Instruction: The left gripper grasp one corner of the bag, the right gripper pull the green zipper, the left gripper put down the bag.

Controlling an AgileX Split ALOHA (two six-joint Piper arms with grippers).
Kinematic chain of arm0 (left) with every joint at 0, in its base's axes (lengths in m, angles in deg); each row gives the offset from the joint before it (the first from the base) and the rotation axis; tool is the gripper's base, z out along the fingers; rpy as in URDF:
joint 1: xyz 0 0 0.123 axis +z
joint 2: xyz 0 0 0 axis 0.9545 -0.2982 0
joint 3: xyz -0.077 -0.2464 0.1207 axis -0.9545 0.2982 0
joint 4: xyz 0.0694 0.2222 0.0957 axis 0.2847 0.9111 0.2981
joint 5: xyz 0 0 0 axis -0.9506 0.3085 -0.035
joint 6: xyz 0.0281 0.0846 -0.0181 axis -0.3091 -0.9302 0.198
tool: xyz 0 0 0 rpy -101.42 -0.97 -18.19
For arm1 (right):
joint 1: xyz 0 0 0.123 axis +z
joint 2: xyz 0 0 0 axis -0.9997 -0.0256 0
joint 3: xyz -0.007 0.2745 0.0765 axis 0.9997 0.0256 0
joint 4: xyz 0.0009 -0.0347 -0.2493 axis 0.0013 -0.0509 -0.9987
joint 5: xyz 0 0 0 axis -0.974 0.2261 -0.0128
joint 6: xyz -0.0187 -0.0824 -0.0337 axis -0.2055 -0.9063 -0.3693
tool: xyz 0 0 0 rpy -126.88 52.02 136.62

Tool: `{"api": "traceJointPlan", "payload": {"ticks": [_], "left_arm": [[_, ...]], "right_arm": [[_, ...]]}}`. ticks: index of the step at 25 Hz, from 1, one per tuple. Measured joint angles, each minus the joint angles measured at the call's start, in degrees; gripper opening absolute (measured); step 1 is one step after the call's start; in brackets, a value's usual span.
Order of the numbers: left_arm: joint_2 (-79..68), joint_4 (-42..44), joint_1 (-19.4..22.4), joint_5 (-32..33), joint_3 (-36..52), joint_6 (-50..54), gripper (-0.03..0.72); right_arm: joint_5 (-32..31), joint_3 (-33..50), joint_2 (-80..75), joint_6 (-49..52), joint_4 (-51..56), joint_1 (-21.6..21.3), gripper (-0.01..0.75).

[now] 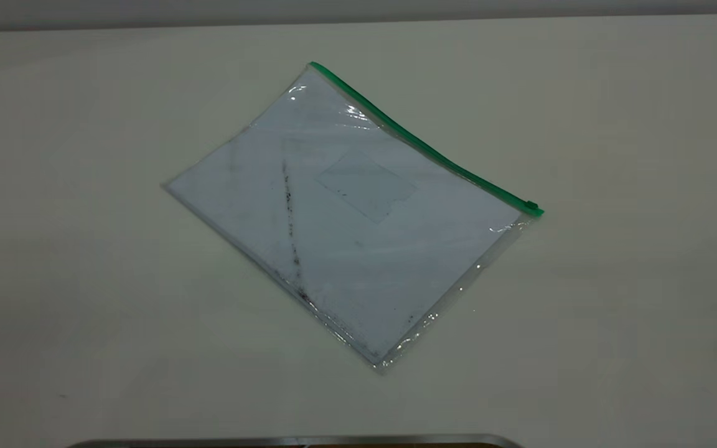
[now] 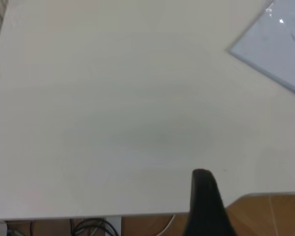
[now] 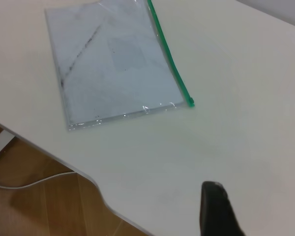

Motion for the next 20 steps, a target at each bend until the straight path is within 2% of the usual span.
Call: {"api": "traceJointPlan", "payload": {"ticks": [15, 18, 20], "left_arm": [[0.0, -0.05, 0.2, 0.0, 0.0, 0.0, 0.561], [0.0, -0.05, 0.2, 0.0, 0.0, 0.0, 0.561], [0.0, -0.05, 0.2, 0.0, 0.0, 0.05, 0.561]], "right_arm": [[0.0, 0.0, 0.05, 0.02, 0.0, -0.16, 0.31], [0.0, 0.0, 0.11, 0.02, 0.41, -3.11, 0.286], [0.0, 0.0, 0.11, 0.07, 1.0, -6.66, 0.27]]}}
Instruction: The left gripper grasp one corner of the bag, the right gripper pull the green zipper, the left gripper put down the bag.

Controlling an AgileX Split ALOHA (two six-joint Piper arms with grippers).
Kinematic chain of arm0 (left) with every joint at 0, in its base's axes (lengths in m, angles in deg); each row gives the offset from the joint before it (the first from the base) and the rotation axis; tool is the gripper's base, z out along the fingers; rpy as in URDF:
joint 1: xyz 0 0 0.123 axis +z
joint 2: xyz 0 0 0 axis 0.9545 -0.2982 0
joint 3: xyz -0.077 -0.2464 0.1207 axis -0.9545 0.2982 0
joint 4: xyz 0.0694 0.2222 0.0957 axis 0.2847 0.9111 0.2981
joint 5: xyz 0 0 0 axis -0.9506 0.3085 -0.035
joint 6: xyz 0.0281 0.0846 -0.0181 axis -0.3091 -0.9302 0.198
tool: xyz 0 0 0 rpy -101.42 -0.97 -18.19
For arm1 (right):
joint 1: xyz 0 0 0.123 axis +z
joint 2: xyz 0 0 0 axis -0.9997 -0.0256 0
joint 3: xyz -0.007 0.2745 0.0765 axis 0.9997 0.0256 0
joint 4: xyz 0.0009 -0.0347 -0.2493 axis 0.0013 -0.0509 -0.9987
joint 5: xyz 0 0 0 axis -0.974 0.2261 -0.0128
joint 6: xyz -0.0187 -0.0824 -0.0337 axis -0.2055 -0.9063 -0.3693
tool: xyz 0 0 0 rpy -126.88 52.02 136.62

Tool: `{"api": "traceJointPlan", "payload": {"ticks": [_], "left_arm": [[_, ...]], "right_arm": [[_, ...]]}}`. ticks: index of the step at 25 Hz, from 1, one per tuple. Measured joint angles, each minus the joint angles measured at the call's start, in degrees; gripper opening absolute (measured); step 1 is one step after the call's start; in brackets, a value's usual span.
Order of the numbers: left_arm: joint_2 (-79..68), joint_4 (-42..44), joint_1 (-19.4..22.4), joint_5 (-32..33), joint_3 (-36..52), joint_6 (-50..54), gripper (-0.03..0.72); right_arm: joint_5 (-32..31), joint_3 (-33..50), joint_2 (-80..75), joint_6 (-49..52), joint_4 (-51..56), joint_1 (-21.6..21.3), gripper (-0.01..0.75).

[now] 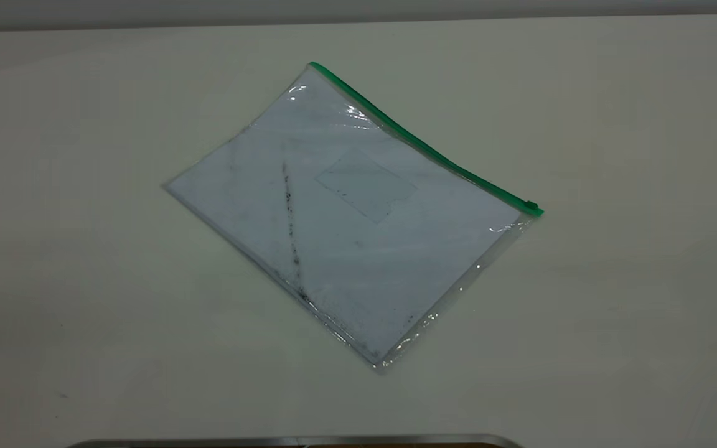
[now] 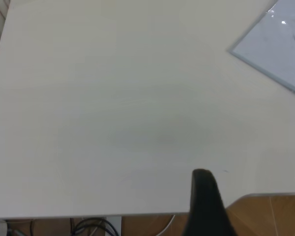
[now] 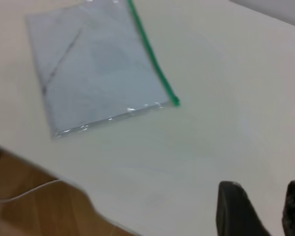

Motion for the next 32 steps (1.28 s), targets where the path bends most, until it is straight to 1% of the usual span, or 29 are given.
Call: {"api": "traceJointPlan", "payload": {"ticks": [3, 5, 7, 18, 32], "left_arm": [[0.0, 0.0, 0.0, 0.0, 0.0, 0.0, 0.561], [0.0, 0.0, 0.0, 0.0, 0.0, 0.0, 0.561], [0.0, 0.0, 0.0, 0.0, 0.0, 0.07, 0.561], [0.0, 0.0, 0.0, 0.0, 0.0, 0.07, 0.561], [0.0, 0.0, 0.0, 0.0, 0.0, 0.07, 0.561]], "right_arm": [[0.0, 0.0, 0.0, 0.0, 0.23, -6.11, 0.248], [0.0, 0.0, 0.0, 0.0, 0.0, -8.86, 0.241], [0.07, 0.08, 0.0, 0.31, -1.03, -10.32, 0.24], [1.05, 0.17, 0.0, 10.62, -8.06, -10.4, 0.24], [1.21, 0.22, 0.0, 11.4, -8.71, -10.4, 0.24]]}}
